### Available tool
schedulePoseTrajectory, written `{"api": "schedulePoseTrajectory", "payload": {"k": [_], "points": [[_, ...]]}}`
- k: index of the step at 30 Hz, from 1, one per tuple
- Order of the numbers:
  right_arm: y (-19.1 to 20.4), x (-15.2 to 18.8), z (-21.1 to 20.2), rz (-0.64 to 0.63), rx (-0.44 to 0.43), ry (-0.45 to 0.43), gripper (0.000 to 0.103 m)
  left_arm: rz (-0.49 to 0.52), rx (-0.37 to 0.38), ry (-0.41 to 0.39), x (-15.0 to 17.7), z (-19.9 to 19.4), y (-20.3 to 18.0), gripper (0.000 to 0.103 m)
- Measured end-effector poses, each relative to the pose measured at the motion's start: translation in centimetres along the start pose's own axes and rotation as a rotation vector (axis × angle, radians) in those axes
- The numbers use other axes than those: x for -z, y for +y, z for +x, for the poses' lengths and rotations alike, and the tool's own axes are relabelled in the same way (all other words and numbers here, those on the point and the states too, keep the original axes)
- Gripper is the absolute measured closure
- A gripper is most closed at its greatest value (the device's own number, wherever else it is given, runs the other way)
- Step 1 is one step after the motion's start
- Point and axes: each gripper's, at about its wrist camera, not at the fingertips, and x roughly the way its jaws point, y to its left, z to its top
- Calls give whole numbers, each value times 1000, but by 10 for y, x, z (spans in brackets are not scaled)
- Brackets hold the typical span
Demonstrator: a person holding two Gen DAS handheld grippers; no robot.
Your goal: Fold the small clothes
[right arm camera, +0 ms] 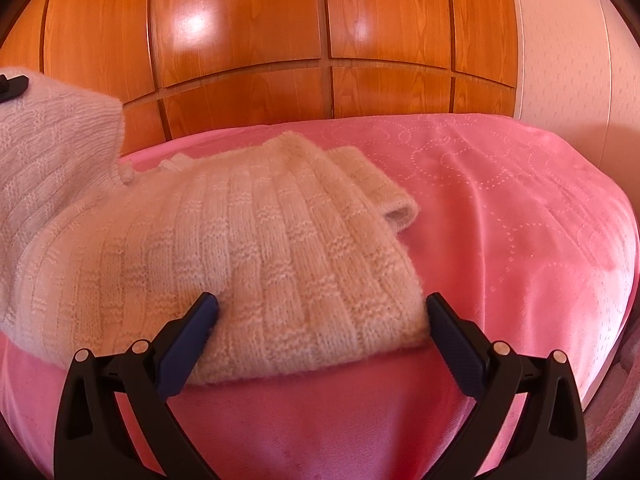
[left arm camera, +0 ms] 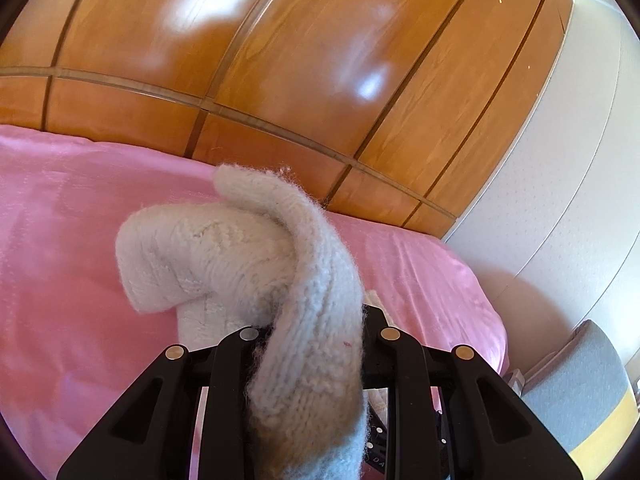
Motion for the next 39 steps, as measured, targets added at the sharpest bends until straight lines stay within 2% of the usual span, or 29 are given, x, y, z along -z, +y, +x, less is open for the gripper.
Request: {"api": "schedulePoseTrajectory", "payload": {"k": [4,8,11,15,20,23,26,29,37,38,39], "points": [[-8,-6,-5,11,-14,-7,2,6,-3,4,0,3,-1,80],[-19,-8,-9,44,22,-21,2,11,-1,10,-1,5,-2,80],[-27,-8,-5,57,63,4,2,27,5,20,0,8,-5,80],[-34,-8,-4,82,53,9,2,50,15,38,0,19,-8,80],[-40,-10,-7,90,76,1,2,92,29,60,3,39,-24,80],[-49,-7,0,128,57,29,2,127,45,67,4,53,-40,80],[-49,-4,1,138,57,21,2,169,66,83,7,71,-58,80],[-48,-3,0,133,59,14,2,226,74,108,15,90,-75,80],[-48,2,-1,124,55,-14,2,347,27,204,52,140,-96,80],[-48,3,-1,121,56,-20,2,368,15,225,57,146,-98,77],[-47,4,-1,120,57,-22,2,381,11,241,61,148,-100,70]]}}
